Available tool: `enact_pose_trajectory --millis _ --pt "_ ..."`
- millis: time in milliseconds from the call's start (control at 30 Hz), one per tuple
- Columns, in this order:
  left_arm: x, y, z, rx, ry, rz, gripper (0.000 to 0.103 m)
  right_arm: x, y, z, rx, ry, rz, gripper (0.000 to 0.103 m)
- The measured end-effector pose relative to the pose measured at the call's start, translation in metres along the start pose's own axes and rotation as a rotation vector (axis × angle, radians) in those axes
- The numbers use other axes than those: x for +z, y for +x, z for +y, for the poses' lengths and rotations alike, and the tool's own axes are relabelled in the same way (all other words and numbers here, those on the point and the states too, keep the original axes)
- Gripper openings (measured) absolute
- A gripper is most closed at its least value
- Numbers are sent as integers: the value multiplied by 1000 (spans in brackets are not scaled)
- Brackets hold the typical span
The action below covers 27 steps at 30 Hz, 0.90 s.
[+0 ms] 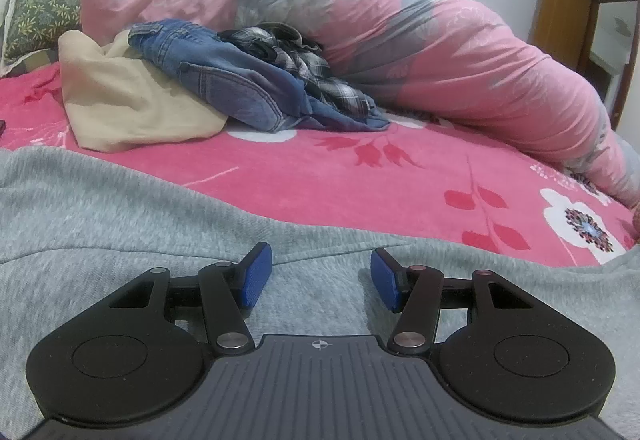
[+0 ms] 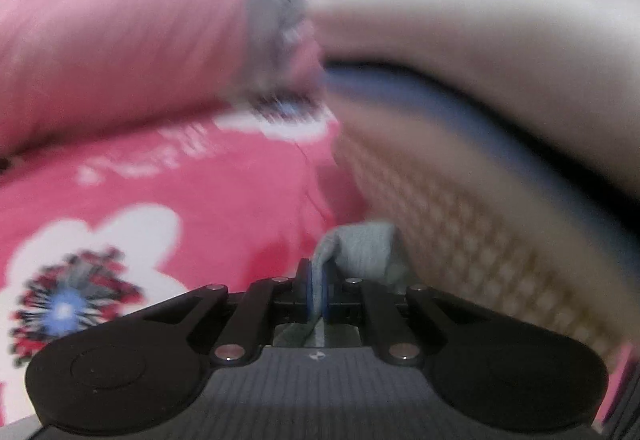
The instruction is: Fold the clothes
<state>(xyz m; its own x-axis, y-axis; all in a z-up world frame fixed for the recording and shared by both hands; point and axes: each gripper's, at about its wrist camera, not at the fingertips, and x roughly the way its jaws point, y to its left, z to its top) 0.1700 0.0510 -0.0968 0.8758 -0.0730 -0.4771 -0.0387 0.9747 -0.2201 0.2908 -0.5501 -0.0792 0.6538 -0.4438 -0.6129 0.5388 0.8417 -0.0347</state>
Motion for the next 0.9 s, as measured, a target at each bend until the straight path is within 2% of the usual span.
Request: enact_pose_trajectory --millis 33,133,200,233,300,433,467,533,633,733,900 --pt "0 0 0 0 -1 0 55 -2 8 -5 -18 30 39 9" --pt "0 0 1 -3 -4 -1 55 -9 9 -20 -29 118 73 17" --pt "0 0 1 -5 -7 -2 55 -10 -10 -24 -7 126 55 26" --pt "0 -1 1 -6 -8 -2 55 -11 -20 -26 5 129 44 36" --pt "0 -1 2 -7 -10 -3 55 -10 -48 -23 37 109 0 38" --pt "0 -1 2 -9 -14 -4 55 -12 -104 -3 235 -47 -34 40" --pt "0 -1 2 -10 -15 -5 55 -14 -113 4 291 -69 6 41" --pt "0 -1 2 -14 -21 -6 55 -19 -119 13 382 -13 141 42" --pt "0 -2 4 -24 -36 -10 55 -26 -109 20 430 158 333 43" --pt "0 -2 8 -39 -56 -14 55 -24 -92 27 404 283 415 43" --pt "-1 -3 13 -67 -93 -21 55 -17 -61 40 302 336 509 43"
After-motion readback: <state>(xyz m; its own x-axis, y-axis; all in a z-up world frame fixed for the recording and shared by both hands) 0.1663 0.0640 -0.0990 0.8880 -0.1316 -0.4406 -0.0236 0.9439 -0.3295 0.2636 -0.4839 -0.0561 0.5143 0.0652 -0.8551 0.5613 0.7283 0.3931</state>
